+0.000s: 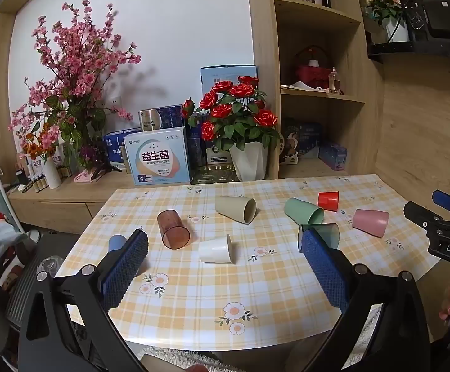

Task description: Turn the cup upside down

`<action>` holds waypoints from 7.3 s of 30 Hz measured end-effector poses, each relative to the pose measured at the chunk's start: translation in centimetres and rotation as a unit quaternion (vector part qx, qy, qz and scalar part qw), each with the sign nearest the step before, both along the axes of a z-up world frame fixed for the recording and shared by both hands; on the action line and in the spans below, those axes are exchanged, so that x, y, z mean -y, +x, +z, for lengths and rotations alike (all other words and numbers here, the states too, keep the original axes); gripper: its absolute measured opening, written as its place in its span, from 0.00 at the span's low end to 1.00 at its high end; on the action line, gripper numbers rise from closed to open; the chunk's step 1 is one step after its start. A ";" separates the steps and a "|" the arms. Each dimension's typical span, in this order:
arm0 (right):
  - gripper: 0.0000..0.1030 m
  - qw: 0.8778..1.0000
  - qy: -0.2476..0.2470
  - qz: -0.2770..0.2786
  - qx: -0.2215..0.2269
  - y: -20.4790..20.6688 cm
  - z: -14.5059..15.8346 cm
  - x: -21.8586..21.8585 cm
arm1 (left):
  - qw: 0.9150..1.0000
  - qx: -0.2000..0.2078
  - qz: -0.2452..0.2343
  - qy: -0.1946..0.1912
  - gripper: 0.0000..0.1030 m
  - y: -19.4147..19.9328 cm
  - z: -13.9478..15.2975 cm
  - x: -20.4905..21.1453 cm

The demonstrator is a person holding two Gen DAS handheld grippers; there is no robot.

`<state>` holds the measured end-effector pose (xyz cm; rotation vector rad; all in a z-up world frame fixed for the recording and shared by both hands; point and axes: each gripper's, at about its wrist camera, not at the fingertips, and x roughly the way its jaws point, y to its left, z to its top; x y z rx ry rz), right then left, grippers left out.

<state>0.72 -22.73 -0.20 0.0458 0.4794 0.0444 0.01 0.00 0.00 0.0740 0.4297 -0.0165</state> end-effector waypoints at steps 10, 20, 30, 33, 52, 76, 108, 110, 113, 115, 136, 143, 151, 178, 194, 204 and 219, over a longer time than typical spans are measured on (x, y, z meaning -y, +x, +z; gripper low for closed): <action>0.87 1.000 0.000 -0.001 0.000 0.0 0.1 0.0 | 1.000 0.001 -0.001 -0.003 0.94 -0.2 0.3 -0.2; 0.87 1.000 0.001 -0.001 0.000 0.0 0.2 0.2 | 1.000 0.002 -0.002 -0.002 0.94 0.0 0.3 -0.5; 0.87 1.000 0.002 -0.001 0.000 -0.3 0.2 -0.3 | 1.000 0.004 0.002 -0.002 0.94 -0.3 0.7 -0.4; 0.87 1.000 0.002 -0.001 0.000 0.2 0.2 0.4 | 1.000 0.005 0.003 -0.002 0.94 -0.3 0.8 -0.4; 0.87 1.000 0.003 -0.001 0.000 0.2 0.3 0.5 | 1.000 0.005 0.003 -0.001 0.94 -0.3 1.0 -0.4; 0.87 1.000 0.004 -0.002 -0.002 0.2 0.4 0.8 | 1.000 0.005 0.002 0.000 0.94 -0.3 1.2 -0.2; 0.87 0.994 0.084 -0.046 -0.053 6.0 -6.3 5.8 | 0.975 -0.143 0.158 -0.068 0.94 9.9 -5.6 -21.0; 0.87 0.994 0.079 -0.043 -0.056 6.5 -6.8 5.6 | 0.968 -0.165 0.163 -0.094 0.94 11.9 -7.1 -22.7; 0.87 0.994 0.064 -0.033 -0.077 7.6 -7.5 5.0 | 0.955 -0.201 0.173 -0.133 0.94 15.1 -9.4 -24.4; 0.87 0.994 0.052 -0.027 -0.096 8.3 -8.1 4.6 | 0.949 -0.216 0.190 -0.126 0.94 16.8 -10.6 -24.9; 0.87 0.985 0.017 -0.001 -0.171 12.1 -11.6 2.6 | 0.881 -0.364 0.203 -0.224 0.68 26.3 -20.2 -28.4; 0.87 0.986 0.022 -0.008 -0.168 11.9 -11.4 3.1 | 0.901 -0.324 0.177 -0.225 0.64 24.6 -19.1 -27.2; 0.87 0.985 0.040 -0.006 -0.168 11.8 -11.6 3.7 | 0.909 -0.301 0.158 -0.242 0.63 20.7 -15.3 -25.4; 0.87 0.981 0.086 -0.123 -0.120 8.9 -10.4 19.2 | 0.891 -0.343 -0.177 -0.237 0.63 20.0 -11.6 13.1; 0.87 0.972 0.094 -0.172 -0.132 7.2 -12.0 25.3 | 0.902 -0.372 -0.182 -0.125 0.63 23.3 -18.7 26.7; 0.87 0.970 0.099 -0.165 -0.148 7.3 -12.2 24.8 | 0.900 -0.372 -0.197 -0.108 0.64 23.0 -19.5 26.8; 0.87 0.966 0.120 -0.151 -0.170 7.2 -11.2 22.9 | 0.918 -0.321 -0.212 -0.099 0.77 20.9 -15.1 24.8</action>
